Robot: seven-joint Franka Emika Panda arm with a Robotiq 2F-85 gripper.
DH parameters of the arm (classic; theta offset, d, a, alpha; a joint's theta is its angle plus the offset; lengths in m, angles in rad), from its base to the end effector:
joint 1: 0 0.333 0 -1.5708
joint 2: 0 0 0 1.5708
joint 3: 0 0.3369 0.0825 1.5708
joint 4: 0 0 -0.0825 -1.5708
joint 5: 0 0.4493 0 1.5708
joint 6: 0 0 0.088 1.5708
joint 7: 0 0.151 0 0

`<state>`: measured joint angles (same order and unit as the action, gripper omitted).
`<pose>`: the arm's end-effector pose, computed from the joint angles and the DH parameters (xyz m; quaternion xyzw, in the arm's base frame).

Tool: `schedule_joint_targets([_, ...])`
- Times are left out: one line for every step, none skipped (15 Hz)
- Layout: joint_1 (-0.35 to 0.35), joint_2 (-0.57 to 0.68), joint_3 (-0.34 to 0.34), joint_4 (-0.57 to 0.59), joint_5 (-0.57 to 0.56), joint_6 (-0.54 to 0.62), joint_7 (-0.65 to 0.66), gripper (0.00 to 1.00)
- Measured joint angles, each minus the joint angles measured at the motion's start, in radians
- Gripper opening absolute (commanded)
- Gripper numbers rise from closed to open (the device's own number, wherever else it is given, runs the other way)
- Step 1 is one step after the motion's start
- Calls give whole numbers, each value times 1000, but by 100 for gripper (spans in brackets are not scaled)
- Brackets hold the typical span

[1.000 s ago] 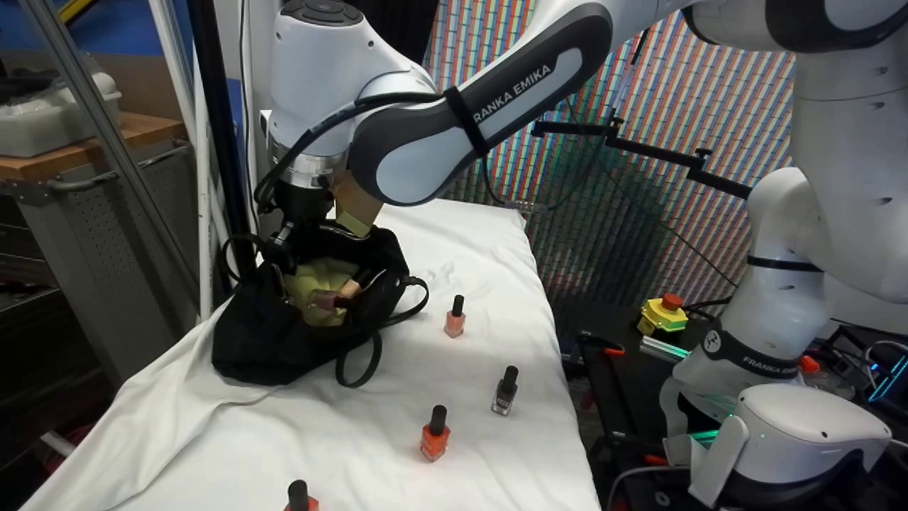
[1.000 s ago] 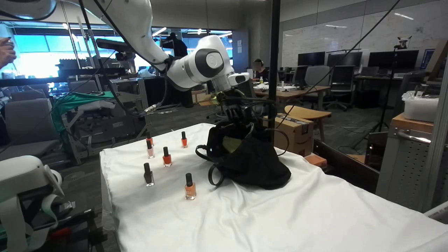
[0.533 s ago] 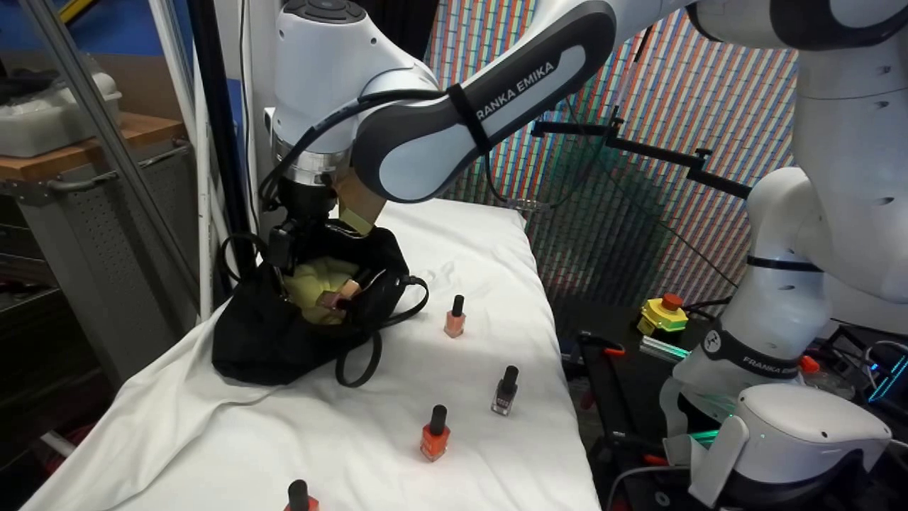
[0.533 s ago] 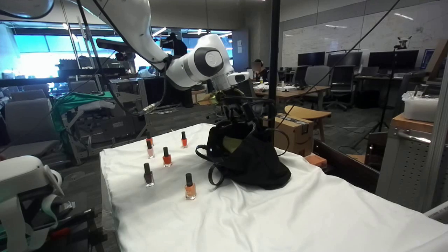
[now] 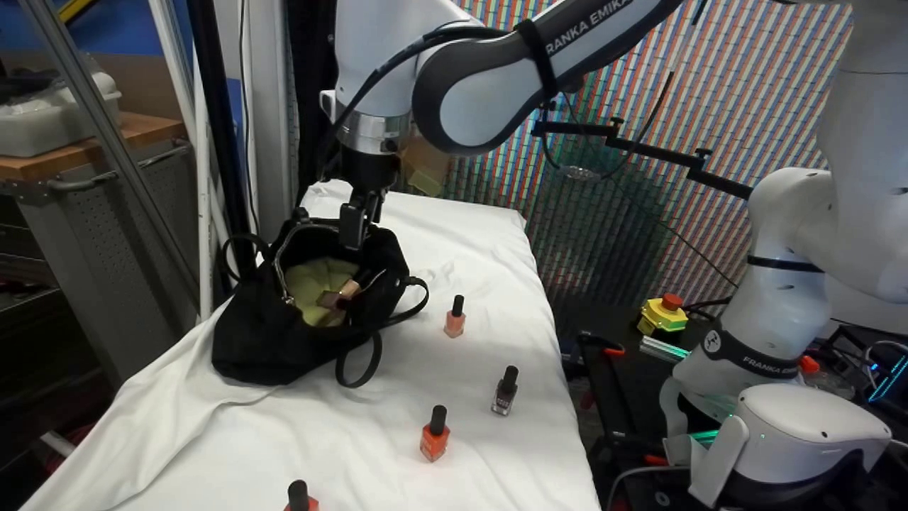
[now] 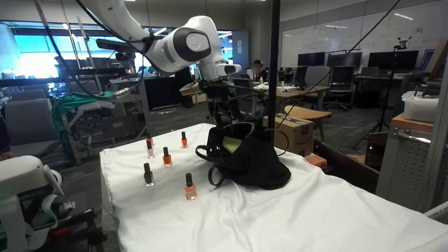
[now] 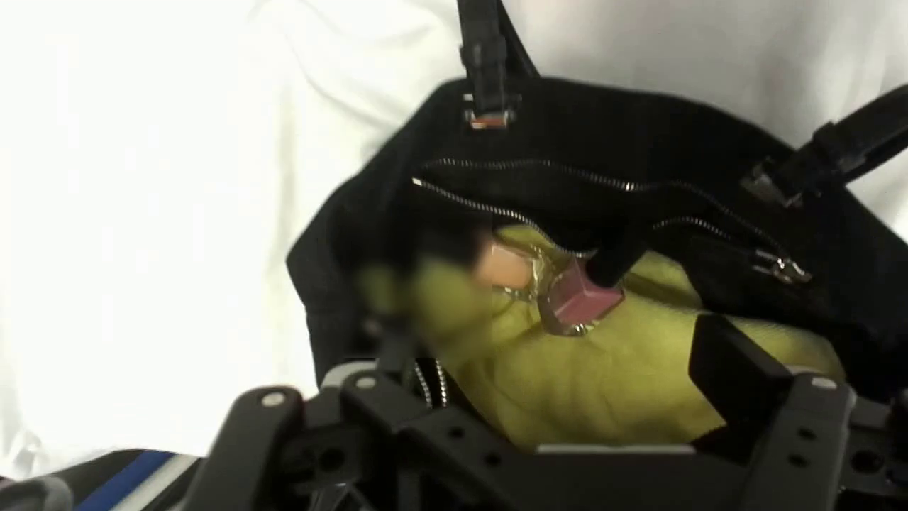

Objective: Pick up the nail polish and put them in the bag

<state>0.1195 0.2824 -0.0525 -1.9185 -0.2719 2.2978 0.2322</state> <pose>0.6875 0.0324 0.2958 0.9925 0.0046 0.0639 0.1043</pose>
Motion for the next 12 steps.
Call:
schedule_joint_targets([-7, -35, 0, -34, 12, -16, -4, 100])
schedule_joint_targets([-13, -68, 0, -67, 23, -32, -6, 100])
schedule_joint_targets([-20, -98, 0, -98, 36, -44, -6, 100])
schedule_joint_targets([-28, -127, 0, -129, 52, -55, -6, 100])
schedule_joint_targets([-36, -153, 0, -158, 66, -65, -6, 100])
schedule_joint_targets([-45, -177, 0, -187, 81, -73, -3, 100])
schedule_joint_targets([-53, -198, 0, -213, 94, -75, 2, 100])
schedule_joint_targets([-61, -216, 0, -240, 105, -76, 9, 100])
schedule_joint_targets([-68, -232, 0, -264, 113, -76, 20, 100])
schedule_joint_targets([-75, -245, 0, -289, 122, -74, 32, 100])
schedule_joint_targets([-80, -255, 0, -313, 129, -71, 45, 100])
schedule_joint_targets([-85, -263, 0, -336, 136, -67, 55, 100])
